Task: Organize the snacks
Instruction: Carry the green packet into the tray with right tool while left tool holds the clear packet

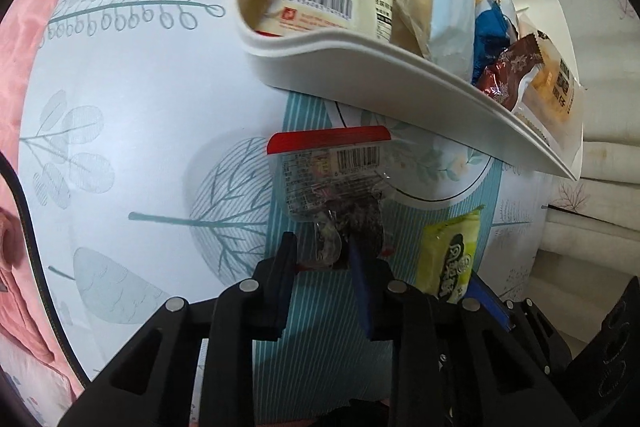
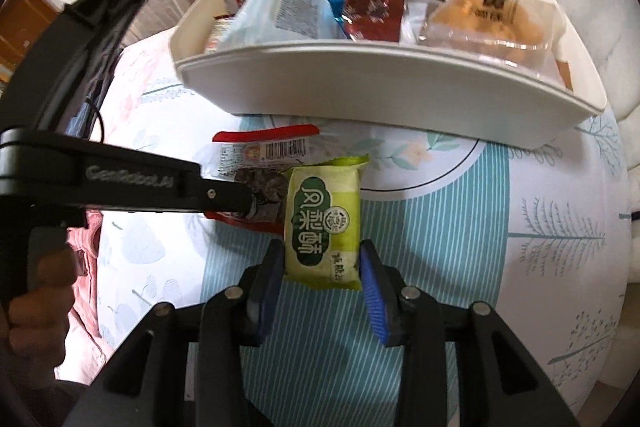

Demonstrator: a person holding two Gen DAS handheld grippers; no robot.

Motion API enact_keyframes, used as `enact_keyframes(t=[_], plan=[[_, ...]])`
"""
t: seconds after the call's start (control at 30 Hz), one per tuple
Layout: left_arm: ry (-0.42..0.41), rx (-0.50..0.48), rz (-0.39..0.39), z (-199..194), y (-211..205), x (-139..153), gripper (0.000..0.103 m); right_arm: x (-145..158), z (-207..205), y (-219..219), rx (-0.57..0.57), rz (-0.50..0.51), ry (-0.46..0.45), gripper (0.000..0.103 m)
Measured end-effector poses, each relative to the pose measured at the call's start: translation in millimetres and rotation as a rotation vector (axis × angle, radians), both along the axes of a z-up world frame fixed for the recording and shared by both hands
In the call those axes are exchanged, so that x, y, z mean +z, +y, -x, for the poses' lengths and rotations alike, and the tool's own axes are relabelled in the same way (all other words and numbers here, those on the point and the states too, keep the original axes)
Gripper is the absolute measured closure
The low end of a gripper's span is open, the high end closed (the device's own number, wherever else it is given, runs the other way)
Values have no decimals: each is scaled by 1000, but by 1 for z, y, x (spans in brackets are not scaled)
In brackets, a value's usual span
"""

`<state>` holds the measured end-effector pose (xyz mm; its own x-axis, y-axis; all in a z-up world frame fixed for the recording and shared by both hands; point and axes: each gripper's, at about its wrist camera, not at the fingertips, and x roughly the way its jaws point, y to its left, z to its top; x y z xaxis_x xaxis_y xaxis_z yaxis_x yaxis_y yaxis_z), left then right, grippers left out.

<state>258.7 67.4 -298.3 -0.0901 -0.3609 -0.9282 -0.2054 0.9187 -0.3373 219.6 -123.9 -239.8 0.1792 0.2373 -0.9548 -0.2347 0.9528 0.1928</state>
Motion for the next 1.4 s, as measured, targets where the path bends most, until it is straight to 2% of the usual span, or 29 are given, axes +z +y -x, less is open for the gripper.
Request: enact_keyframes(t=[0.03,0.07,0.13,0.17,0.53,0.63,0.87,1.1,1.33,1.4], plan=[[4,6,-1,1,6,2,80,3,0,0,10,-4,0,65],[8,15,-1,2,9,4,87,6,1,0,24,-9,-1,65],[18,36,11,7,15,8,88,12,-1,3,56,-20,-6,65],[21,41,8,9,20,12,101,15,-8,7,69,-26,-7,65],[-13,188,-60,29,41,47,100,41,-17,5,271,-99,-60,65],[-10,232,-83,35,41,47,92,45,-14,1,304,-110,-69,65],[-36,249,-164,35,12,36,45,53,-13,-23,353,-121,-107,65],[0,289,-233,26,1,13,42,56,-17,-61,329,-132,-109,65],[15,298,-289,20,-5,4,42,60,-23,-82,329,-158,-105,65],[22,296,-287,18,-11,1,49,62,-24,-83,333,-167,-105,65]])
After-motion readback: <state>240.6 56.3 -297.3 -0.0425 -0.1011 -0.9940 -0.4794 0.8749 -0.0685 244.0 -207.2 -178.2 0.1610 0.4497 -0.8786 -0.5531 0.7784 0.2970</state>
